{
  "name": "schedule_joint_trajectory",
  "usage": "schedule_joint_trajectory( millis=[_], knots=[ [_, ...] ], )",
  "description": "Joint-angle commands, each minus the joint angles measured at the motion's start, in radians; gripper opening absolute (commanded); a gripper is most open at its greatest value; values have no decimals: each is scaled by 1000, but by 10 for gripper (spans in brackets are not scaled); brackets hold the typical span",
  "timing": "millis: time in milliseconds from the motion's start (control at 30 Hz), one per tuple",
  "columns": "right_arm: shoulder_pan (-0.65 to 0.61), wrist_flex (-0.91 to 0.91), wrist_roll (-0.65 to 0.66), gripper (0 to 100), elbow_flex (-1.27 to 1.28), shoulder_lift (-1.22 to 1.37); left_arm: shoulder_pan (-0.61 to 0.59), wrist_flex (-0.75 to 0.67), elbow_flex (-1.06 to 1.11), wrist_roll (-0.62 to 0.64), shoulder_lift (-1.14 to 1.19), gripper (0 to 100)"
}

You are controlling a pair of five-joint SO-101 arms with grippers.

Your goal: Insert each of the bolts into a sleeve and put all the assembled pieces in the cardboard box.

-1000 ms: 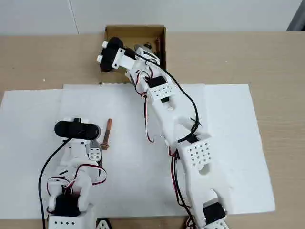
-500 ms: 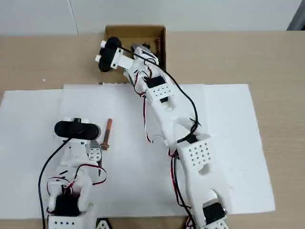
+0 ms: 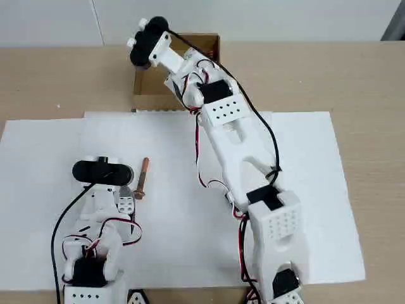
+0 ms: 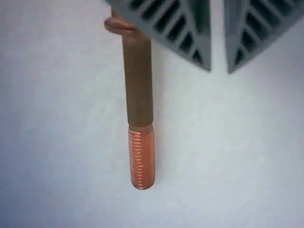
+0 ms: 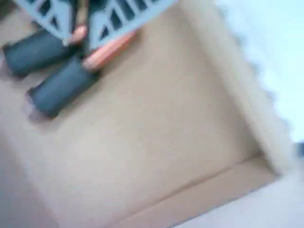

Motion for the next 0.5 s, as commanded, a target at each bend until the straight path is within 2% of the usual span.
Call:
schedule_joint_trajectory(
  millis=[0, 267, 467],
  knots=[
    [-1, 153, -89, 2, -55, -148, -9, 0, -2, 0, -9, 6],
    [-1, 498, -287, 2, -55, -291, -9, 0, -2, 0, -9, 6],
    [-1, 722, -365, 2, -55, -357, -9, 0, -2, 0, -9, 6]
  ],
)
